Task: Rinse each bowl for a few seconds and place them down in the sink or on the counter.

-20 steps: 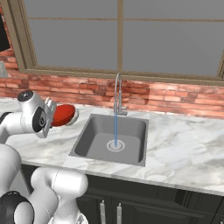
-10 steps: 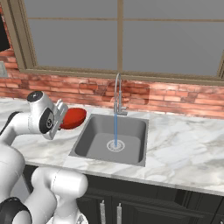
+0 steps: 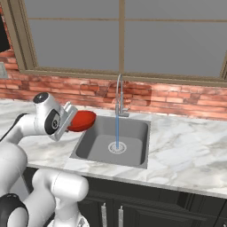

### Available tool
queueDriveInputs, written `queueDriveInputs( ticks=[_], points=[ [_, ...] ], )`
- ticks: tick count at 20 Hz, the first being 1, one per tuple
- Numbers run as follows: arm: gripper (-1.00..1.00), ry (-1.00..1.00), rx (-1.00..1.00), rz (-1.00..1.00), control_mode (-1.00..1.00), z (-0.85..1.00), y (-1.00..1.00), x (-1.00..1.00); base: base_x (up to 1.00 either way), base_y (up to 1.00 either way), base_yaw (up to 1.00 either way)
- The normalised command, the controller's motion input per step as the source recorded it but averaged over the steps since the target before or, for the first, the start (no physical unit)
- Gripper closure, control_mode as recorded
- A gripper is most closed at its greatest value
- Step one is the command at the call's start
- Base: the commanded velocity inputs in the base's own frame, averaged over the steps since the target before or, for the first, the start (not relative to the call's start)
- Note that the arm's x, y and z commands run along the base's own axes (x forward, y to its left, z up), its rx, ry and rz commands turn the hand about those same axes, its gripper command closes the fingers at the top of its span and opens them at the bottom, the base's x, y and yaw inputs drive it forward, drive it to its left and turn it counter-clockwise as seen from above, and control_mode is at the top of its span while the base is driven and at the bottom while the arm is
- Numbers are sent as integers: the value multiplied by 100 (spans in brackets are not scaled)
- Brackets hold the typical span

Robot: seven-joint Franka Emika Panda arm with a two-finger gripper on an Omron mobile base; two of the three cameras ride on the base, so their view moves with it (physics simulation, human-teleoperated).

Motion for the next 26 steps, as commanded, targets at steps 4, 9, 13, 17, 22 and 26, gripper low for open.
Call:
queueDriveInputs(
  ticks=[4,9,13,17,22,26],
  points=[
    [100,5,0,-12,-100,-6,-18,31,0,0,0],
    [100,5,0,-10,-100,-7,-14,35,0,0,0],
    [100,6,0,-7,-100,-8,-14,33,0,0,0],
    [100,6,0,-7,-100,-9,-17,23,0,0,0],
    [100,5,0,-5,-100,-13,-12,21,0,0,0],
    [100,0,0,-4,-100,-15,-11,4,0,0,0]
  ],
)
